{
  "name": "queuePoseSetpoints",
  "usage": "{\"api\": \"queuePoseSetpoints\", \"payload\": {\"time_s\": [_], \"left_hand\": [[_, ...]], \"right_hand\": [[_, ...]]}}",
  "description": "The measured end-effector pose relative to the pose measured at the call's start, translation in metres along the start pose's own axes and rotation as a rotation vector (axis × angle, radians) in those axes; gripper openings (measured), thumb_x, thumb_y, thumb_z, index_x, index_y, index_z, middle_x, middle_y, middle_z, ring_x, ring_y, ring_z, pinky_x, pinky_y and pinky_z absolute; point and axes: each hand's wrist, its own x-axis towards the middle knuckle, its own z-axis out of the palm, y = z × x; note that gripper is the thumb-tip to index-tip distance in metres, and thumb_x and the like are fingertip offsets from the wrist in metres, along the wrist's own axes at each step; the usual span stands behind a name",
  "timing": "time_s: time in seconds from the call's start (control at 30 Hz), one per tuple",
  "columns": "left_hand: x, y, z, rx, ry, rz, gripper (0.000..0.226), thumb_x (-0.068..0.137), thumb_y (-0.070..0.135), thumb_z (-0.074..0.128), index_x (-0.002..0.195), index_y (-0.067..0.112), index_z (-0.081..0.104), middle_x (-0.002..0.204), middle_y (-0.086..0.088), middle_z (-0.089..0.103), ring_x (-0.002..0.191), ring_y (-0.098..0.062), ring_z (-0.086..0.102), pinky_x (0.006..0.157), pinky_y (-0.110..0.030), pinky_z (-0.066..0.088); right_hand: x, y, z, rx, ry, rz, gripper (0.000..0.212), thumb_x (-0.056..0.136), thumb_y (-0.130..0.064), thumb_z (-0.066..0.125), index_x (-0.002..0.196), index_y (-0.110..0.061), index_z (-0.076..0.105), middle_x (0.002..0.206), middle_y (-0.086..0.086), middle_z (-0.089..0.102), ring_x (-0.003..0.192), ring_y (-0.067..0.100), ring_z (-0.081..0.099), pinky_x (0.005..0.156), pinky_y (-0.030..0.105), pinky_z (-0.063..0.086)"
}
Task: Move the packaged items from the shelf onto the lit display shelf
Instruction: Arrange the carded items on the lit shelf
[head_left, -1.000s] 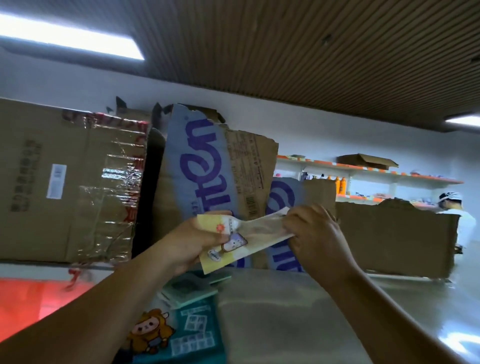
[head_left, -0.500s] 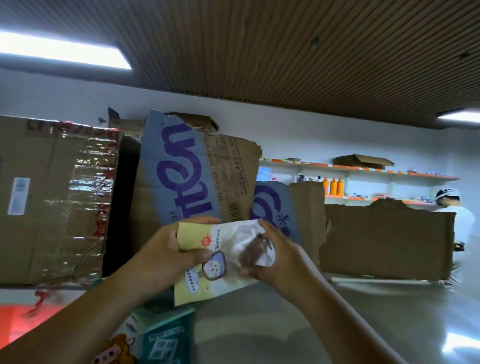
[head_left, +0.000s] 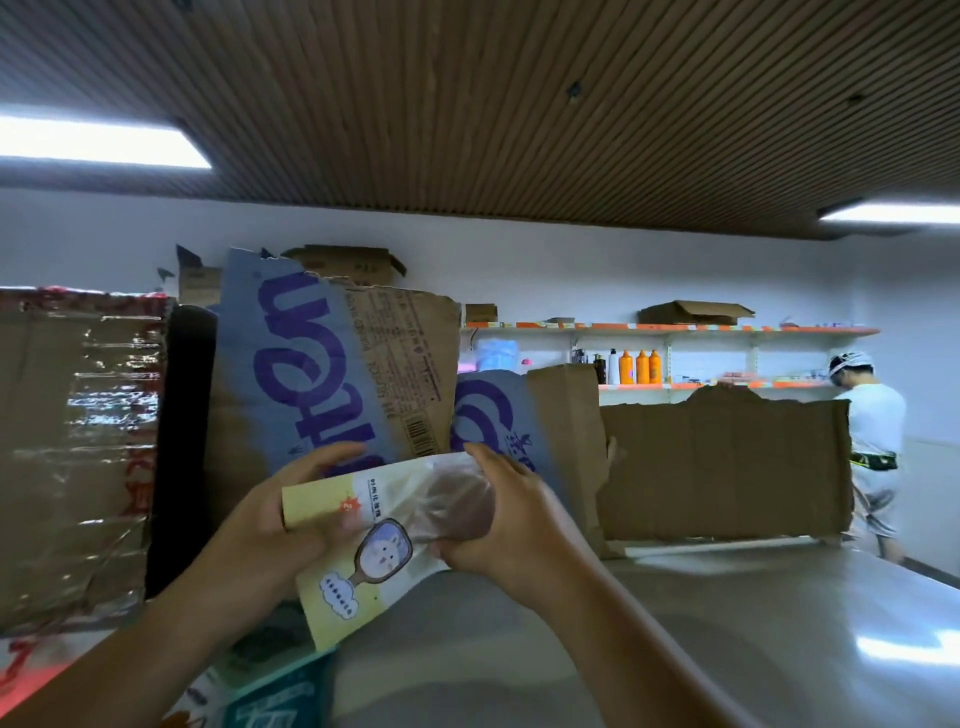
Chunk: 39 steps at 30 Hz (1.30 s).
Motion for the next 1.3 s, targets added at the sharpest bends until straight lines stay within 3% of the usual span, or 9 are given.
{"api": "queuePoseSetpoints", "payload": {"time_s": [0.1, 0.2, 0.3, 0.4, 0.53, 0.67, 0.8, 1.07, 1.3], "left_hand": [[-0.004, 0.002, -0.008, 0.441, 0.183, 0.295, 0.058, 0.084, 0.06, 0.07, 0.136, 0.061, 0.044, 0.124, 0.017, 0.064, 0.11, -0.008, 0.067, 0.08, -0.032, 0.06], [-0.004, 0.004, -0.023, 1.137, 0.08, 0.66, 0.075, 0.082, 0.074, 0.054, 0.147, 0.039, 0.044, 0.147, 0.014, 0.049, 0.136, -0.009, 0.042, 0.102, -0.049, 0.046], [-0.01, 0.012, -0.026, 1.577, -0.262, 0.67, 0.086, 0.076, 0.091, 0.047, 0.147, 0.041, 0.049, 0.155, 0.016, 0.044, 0.148, -0.021, 0.034, 0.114, -0.05, 0.029], [-0.017, 0.015, -0.025, 1.801, -0.329, 0.647, 0.083, 0.075, 0.074, 0.067, 0.149, 0.041, 0.047, 0.152, 0.007, 0.05, 0.146, -0.032, 0.038, 0.11, -0.057, 0.033], [-0.031, 0.032, -0.015, 1.908, -0.333, 0.67, 0.087, 0.053, 0.043, 0.086, 0.134, 0.035, 0.054, 0.13, 0.007, 0.068, 0.122, -0.031, 0.064, 0.103, -0.053, 0.036], [-0.051, 0.046, -0.026, 1.86, -0.299, 0.736, 0.059, 0.075, 0.022, 0.043, 0.127, 0.038, 0.064, 0.122, 0.014, 0.07, 0.115, -0.026, 0.069, 0.102, -0.043, 0.035], [-0.074, 0.065, -0.063, 1.924, -0.214, 0.737, 0.06, 0.077, 0.022, 0.04, 0.13, 0.035, 0.064, 0.124, 0.011, 0.071, 0.124, -0.03, 0.063, 0.106, -0.051, 0.035], [-0.148, 0.104, -0.161, 1.59, -0.132, 0.559, 0.072, 0.057, 0.013, 0.073, 0.124, 0.038, 0.068, 0.121, 0.022, 0.069, 0.108, -0.003, 0.067, 0.088, -0.024, 0.05], [-0.225, 0.12, -0.291, 1.55, 0.064, 0.389, 0.054, 0.073, 0.016, 0.074, 0.122, 0.037, 0.07, 0.118, 0.019, 0.072, 0.102, -0.005, 0.071, 0.083, -0.027, 0.056]], "right_hand": [[0.001, 0.003, -0.003, 0.003, 0.013, 0.052, 0.105, 0.069, -0.055, 0.082, 0.154, -0.036, 0.023, 0.147, -0.01, 0.044, 0.133, 0.013, 0.042, 0.107, 0.034, 0.043], [0.001, 0.007, -0.008, 0.081, 0.032, 0.111, 0.104, 0.066, -0.056, 0.081, 0.153, -0.035, 0.027, 0.14, -0.01, 0.051, 0.126, 0.012, 0.049, 0.102, 0.036, 0.048], [0.0, 0.009, -0.013, 0.15, 0.003, 0.131, 0.102, 0.065, -0.056, 0.08, 0.151, -0.037, 0.029, 0.137, -0.011, 0.053, 0.123, 0.012, 0.052, 0.101, 0.037, 0.05], [-0.003, 0.005, -0.016, 0.166, -0.047, 0.109, 0.098, 0.067, -0.052, 0.082, 0.15, -0.037, 0.031, 0.136, -0.012, 0.051, 0.12, 0.01, 0.05, 0.097, 0.03, 0.047], [-0.012, -0.014, -0.014, 0.125, -0.096, -0.023, 0.085, 0.07, -0.05, 0.081, 0.142, -0.042, 0.037, 0.124, -0.02, 0.05, 0.109, 0.002, 0.049, 0.084, 0.015, 0.04], [-0.017, -0.036, -0.013, 0.201, -0.176, -0.035, 0.086, 0.073, -0.053, 0.081, 0.146, -0.043, 0.037, 0.14, -0.017, 0.052, 0.124, 0.006, 0.051, 0.1, 0.029, 0.047], [-0.024, -0.075, -0.014, 0.249, -0.23, -0.079, 0.09, 0.073, -0.061, 0.079, 0.15, -0.041, 0.037, 0.151, -0.013, 0.043, 0.133, 0.008, 0.043, 0.106, 0.031, 0.04], [-0.023, -0.189, 0.04, 0.247, -0.229, -0.246, 0.079, 0.074, -0.06, 0.078, 0.144, -0.039, 0.046, 0.144, -0.019, 0.049, 0.12, 0.0, 0.049, 0.092, 0.019, 0.043], [-0.024, -0.317, 0.132, 0.263, -0.291, -0.398, 0.076, 0.074, -0.07, 0.071, 0.138, -0.032, 0.057, 0.141, -0.014, 0.054, 0.119, -0.001, 0.051, 0.095, 0.017, 0.042]]}}
